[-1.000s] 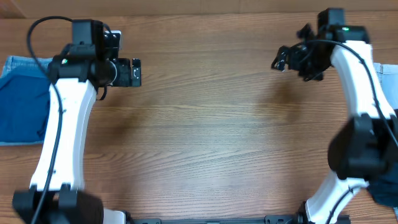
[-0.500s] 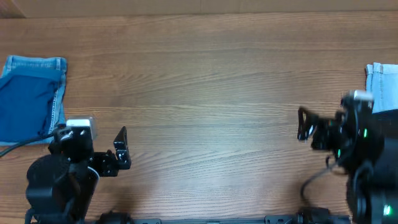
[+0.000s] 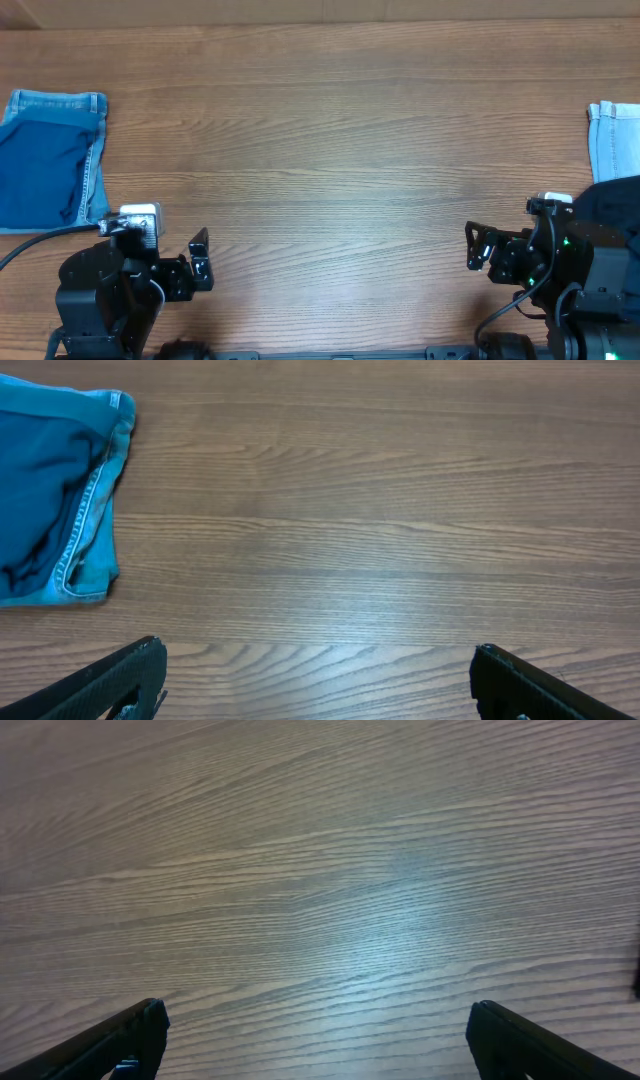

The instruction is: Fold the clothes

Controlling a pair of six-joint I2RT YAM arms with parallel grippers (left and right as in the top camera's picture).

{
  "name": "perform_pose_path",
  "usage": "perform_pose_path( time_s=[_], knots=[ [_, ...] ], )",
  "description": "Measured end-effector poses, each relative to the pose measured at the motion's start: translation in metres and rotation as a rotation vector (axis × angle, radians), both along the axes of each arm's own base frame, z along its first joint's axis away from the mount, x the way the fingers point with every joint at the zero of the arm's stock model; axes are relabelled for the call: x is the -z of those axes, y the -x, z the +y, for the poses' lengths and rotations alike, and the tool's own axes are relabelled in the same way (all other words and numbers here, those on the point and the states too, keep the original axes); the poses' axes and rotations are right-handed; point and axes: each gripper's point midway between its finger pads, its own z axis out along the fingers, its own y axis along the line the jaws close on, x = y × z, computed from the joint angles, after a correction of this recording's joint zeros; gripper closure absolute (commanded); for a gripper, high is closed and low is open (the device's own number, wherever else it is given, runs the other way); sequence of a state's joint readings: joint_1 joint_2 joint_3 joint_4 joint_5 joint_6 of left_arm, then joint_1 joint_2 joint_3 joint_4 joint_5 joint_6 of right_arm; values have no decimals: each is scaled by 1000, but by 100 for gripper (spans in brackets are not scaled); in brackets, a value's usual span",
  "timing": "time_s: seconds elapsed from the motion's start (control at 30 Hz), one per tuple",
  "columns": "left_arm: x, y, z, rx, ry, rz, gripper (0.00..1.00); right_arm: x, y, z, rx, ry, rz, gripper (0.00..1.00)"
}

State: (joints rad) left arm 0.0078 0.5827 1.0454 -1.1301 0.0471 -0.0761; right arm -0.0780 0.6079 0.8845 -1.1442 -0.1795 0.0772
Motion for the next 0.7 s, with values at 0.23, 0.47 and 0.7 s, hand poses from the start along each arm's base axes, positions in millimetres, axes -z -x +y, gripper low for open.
perform_pose_path(
  time_s=[0.23, 0.47, 0.7],
  knots=[
    [0, 0, 0, 0, 0, 0, 0, -13, 9, -2, 12, 17, -83, 0],
    [0, 0, 0, 0, 0, 0, 0, -49, 52, 14, -85, 26, -403, 0],
    [2, 0, 0, 0, 0, 6, 0, -39, -3, 18, -84, 27, -720, 0]
  ],
)
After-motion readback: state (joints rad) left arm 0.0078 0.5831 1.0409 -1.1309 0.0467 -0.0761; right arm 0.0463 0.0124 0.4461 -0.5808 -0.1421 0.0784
